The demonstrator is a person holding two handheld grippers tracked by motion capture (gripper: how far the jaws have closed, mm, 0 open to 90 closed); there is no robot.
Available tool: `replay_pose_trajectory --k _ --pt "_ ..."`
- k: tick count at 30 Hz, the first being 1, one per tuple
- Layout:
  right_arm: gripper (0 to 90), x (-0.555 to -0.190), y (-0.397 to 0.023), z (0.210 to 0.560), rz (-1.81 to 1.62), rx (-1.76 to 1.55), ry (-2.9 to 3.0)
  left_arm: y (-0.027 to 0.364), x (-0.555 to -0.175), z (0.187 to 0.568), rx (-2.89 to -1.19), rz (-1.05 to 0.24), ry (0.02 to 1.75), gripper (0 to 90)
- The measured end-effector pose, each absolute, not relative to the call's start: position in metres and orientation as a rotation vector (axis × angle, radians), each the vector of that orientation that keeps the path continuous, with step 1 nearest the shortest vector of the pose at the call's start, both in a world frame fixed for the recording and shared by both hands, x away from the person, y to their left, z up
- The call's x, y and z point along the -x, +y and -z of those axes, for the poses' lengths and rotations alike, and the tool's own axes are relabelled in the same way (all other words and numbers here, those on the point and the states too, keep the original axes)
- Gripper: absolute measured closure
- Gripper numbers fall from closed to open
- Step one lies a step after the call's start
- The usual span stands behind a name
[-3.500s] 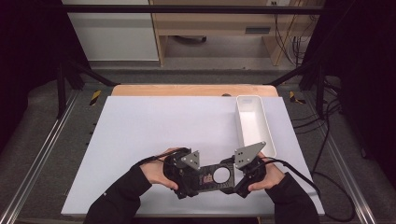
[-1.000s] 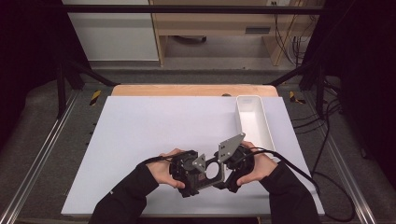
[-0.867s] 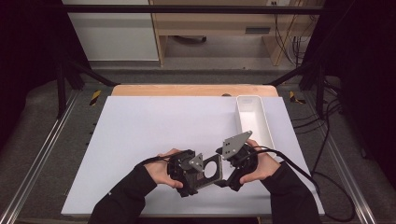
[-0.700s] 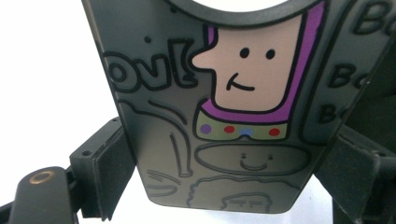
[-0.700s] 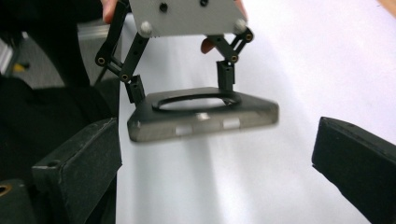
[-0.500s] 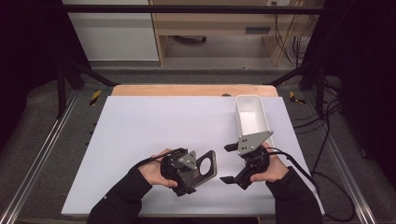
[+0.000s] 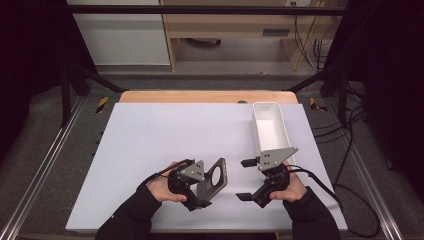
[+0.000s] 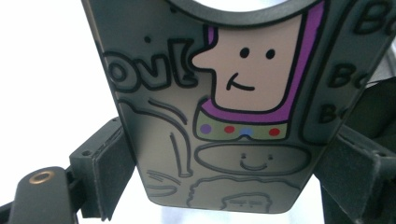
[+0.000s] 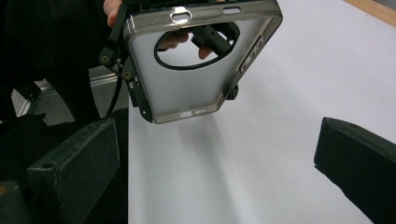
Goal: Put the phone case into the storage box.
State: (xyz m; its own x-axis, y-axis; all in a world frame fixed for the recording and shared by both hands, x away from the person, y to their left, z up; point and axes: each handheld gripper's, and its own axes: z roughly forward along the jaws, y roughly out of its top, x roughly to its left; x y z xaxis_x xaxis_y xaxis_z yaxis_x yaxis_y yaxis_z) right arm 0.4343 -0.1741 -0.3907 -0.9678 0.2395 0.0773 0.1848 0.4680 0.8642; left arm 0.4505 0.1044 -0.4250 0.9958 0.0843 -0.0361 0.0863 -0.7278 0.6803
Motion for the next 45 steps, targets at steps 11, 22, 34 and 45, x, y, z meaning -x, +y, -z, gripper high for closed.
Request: replay_pose_trajectory --k 11,22,34,45 --pt "0.4 -0.433 -0.172 0.395 -1.571 -0.394 2.634 0.099 -0.448 0.429 -2.355 0.022 0.089 11.6" --pt "0.5 -0.433 -0.170 0.393 -1.616 -0.405 2.610 0.099 -0.452 0.427 -2.323 0.032 0.082 11.6" --pt "0.7 -0.435 -0.159 0.387 -1.618 -0.383 2.606 0.095 -0.457 0.427 -2.312 0.038 0.072 11.6" --pt "1.3 -0.438 -0.151 0.385 -1.649 -0.362 2.601 0.090 -0.458 0.427 -2.292 0.057 0.059 11.6"
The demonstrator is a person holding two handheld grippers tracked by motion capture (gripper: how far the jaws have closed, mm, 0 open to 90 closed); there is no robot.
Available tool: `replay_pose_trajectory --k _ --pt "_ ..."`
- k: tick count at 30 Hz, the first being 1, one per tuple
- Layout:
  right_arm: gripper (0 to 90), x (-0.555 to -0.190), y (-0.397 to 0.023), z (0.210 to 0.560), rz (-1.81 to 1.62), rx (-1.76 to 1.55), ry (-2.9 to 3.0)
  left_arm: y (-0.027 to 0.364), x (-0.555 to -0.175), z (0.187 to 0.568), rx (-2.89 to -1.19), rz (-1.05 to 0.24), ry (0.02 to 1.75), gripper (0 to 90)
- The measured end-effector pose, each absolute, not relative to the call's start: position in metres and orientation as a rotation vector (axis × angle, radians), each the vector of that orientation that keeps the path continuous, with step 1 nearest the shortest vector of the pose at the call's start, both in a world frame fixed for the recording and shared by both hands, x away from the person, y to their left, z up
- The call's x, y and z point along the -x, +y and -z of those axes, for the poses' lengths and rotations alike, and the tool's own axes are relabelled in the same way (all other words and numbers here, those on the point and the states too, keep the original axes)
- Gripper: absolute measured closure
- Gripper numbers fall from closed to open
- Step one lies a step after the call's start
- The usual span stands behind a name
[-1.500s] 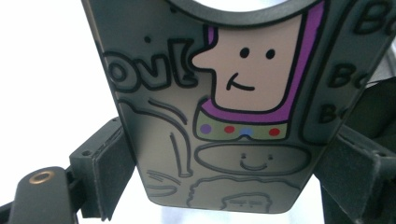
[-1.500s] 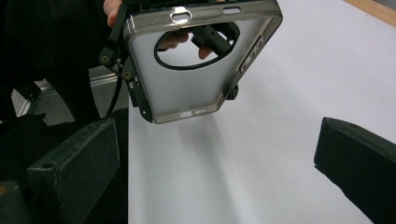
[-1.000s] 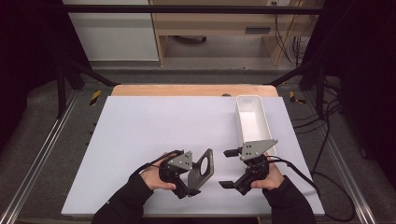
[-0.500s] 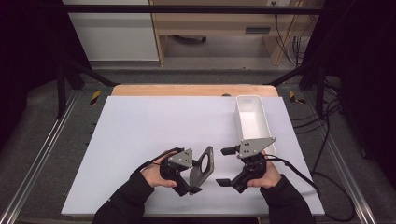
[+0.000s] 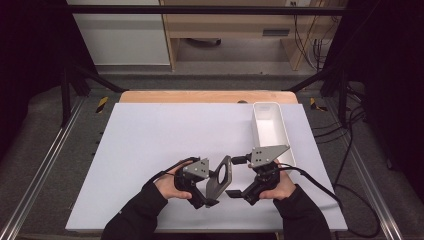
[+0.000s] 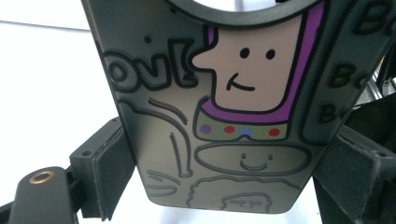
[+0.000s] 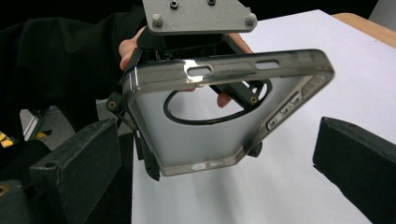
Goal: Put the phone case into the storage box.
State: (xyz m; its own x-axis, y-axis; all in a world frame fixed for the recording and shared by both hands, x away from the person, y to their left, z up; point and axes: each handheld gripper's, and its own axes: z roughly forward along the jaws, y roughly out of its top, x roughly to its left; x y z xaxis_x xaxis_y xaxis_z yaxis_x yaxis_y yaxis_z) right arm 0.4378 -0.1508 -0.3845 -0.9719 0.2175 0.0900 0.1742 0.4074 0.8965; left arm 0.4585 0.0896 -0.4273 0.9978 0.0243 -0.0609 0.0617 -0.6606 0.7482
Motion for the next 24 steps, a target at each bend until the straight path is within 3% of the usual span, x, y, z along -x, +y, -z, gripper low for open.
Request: replay_pose_trajectory --k 11,24 --pt "2.6 -0.438 -0.146 0.387 -1.675 -0.333 2.604 0.081 -0.454 0.426 -2.273 0.050 0.018 11.6" --pt "11.2 -0.437 -0.144 0.391 -1.696 -0.281 2.615 0.078 -0.451 0.428 -2.278 0.046 -0.004 11.6"
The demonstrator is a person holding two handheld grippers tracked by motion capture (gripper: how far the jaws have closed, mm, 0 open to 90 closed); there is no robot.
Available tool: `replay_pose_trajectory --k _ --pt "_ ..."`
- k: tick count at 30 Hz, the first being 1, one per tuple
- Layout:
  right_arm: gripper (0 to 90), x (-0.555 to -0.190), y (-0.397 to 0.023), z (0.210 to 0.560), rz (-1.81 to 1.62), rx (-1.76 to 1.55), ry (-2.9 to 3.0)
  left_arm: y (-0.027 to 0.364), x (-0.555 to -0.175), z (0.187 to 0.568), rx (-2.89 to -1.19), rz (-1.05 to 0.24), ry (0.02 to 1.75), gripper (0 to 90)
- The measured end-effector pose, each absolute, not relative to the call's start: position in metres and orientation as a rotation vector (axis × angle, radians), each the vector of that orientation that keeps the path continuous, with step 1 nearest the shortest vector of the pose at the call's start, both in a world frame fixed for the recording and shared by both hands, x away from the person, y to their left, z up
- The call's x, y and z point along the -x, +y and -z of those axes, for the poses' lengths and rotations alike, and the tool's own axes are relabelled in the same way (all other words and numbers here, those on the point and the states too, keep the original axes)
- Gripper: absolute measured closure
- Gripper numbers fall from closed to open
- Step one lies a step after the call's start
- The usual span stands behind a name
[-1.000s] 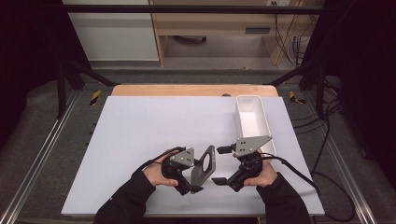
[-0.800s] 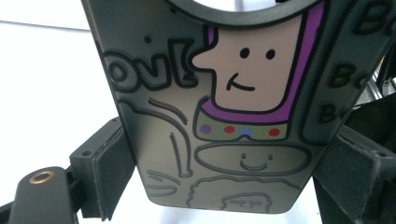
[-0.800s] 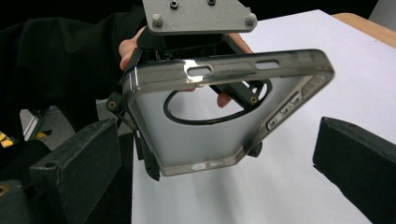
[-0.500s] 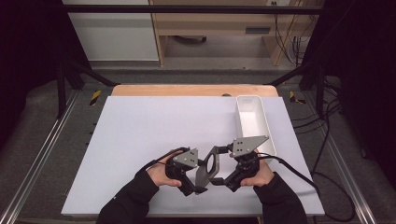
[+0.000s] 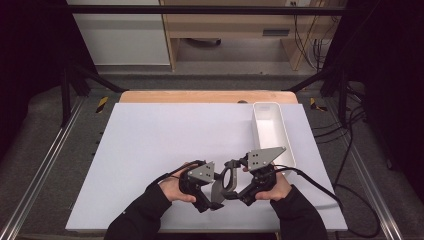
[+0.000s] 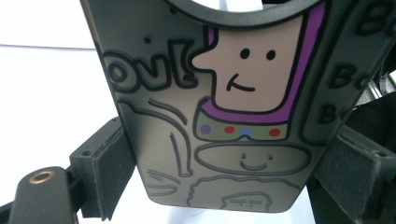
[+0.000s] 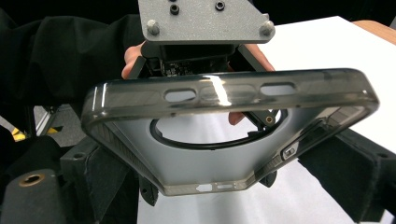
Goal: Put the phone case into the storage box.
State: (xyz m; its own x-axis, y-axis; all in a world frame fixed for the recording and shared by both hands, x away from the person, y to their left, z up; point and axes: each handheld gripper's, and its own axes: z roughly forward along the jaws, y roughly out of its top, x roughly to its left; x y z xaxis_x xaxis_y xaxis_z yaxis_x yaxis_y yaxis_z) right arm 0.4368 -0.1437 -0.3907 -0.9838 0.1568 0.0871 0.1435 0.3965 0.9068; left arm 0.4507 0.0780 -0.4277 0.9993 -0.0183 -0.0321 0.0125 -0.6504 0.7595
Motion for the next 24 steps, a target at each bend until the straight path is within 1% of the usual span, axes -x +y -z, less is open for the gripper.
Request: replay_pose_trajectory --k 20,24 --pt "12.9 -0.4366 -0.1433 0.3918 -1.687 -0.273 2.620 0.0778 -0.4487 0.4287 -2.291 0.023 -0.001 11.0" --pt "12.9 -0.4367 -0.1436 0.3914 -1.686 -0.287 2.620 0.0785 -0.4461 0.4276 -2.296 0.001 -0.001 8.6"
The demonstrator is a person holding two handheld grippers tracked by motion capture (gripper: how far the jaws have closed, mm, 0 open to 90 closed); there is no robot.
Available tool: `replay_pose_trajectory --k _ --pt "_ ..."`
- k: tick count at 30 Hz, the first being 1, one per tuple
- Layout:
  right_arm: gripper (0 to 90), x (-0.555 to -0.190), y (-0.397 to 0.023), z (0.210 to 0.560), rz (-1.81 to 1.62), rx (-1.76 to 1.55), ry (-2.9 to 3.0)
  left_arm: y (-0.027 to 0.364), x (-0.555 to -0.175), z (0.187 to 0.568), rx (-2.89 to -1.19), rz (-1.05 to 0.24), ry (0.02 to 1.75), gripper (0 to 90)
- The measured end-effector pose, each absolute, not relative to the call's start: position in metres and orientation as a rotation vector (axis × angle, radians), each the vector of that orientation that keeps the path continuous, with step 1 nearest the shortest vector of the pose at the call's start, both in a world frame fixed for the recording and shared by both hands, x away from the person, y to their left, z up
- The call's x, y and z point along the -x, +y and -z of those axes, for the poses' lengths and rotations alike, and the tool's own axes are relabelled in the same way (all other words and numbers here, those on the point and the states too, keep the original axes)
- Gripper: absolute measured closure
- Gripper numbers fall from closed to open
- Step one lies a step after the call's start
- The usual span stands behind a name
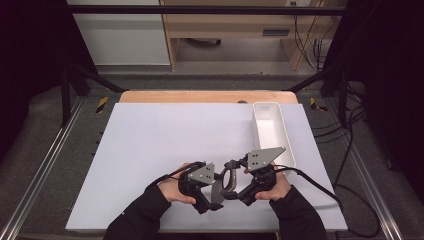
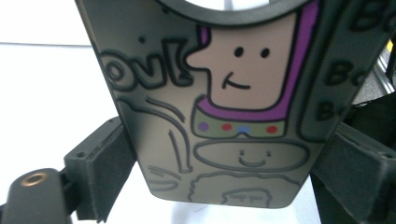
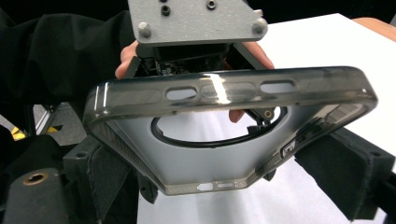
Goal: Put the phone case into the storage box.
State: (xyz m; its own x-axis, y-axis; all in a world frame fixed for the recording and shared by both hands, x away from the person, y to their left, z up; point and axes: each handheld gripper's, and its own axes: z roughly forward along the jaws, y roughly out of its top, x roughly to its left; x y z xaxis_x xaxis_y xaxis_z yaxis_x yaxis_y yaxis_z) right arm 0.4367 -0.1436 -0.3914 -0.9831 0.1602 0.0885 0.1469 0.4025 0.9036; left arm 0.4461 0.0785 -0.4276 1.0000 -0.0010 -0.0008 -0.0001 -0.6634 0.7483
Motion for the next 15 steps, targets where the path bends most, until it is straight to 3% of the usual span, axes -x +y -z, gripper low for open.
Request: replay_pose_trajectory --k 15 --pt "12.8 -0.439 -0.152 0.383 -1.648 -0.374 2.575 0.112 -0.448 0.419 -2.247 -0.066 0.126 5.0"
